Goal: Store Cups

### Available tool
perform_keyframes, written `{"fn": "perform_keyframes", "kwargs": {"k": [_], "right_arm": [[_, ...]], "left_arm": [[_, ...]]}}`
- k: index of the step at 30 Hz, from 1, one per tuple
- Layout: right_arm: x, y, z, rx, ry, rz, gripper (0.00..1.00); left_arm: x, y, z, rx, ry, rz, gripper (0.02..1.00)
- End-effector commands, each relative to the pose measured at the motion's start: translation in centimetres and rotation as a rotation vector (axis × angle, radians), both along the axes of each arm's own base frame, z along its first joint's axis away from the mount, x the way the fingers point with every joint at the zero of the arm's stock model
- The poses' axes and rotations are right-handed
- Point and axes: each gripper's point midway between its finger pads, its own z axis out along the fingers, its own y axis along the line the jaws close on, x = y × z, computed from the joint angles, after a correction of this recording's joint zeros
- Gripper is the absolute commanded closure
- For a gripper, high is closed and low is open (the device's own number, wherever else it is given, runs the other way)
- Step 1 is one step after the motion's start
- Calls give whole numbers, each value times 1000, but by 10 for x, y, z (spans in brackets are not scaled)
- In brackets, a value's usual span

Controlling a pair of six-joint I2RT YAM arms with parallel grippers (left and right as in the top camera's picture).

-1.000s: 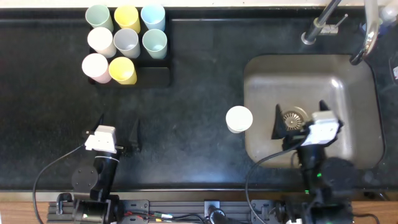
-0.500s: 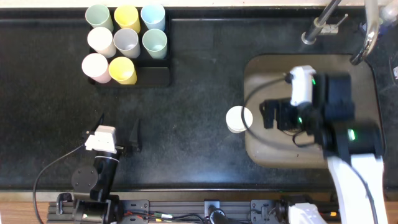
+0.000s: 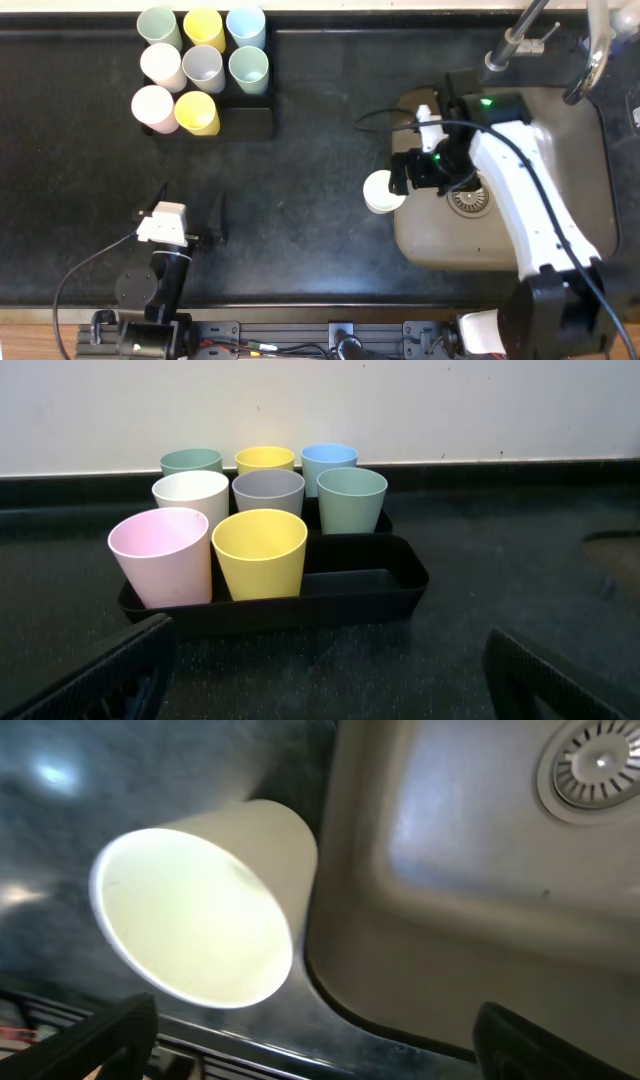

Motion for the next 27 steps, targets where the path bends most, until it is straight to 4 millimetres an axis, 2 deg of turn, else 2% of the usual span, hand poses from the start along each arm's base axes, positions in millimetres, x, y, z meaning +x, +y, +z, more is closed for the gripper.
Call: {"fn": "perform_keyframes", "kwargs": {"k": [1, 8, 12, 19, 23, 27], "right_arm": [[9, -15, -12, -130, 9, 10, 1], [13, -10, -27, -134, 43, 24, 139], [22, -2, -30, -118, 5, 33, 198], [30, 6, -31, -106, -33, 38, 362], [32, 21, -31, -55, -46, 50, 566], [28, 27, -38, -54, -14, 70, 641]], "left_arm": [[-1, -2, 0, -5, -1, -15, 18], [-1, -2, 0, -5, -1, -14, 18], [-1, -2, 0, -5, -1, -15, 18], [-1, -2, 0, -5, -1, -15, 18], [-1, -2, 0, -5, -1, -14, 20], [-1, -2, 0, -5, -1, -15, 18]]}}
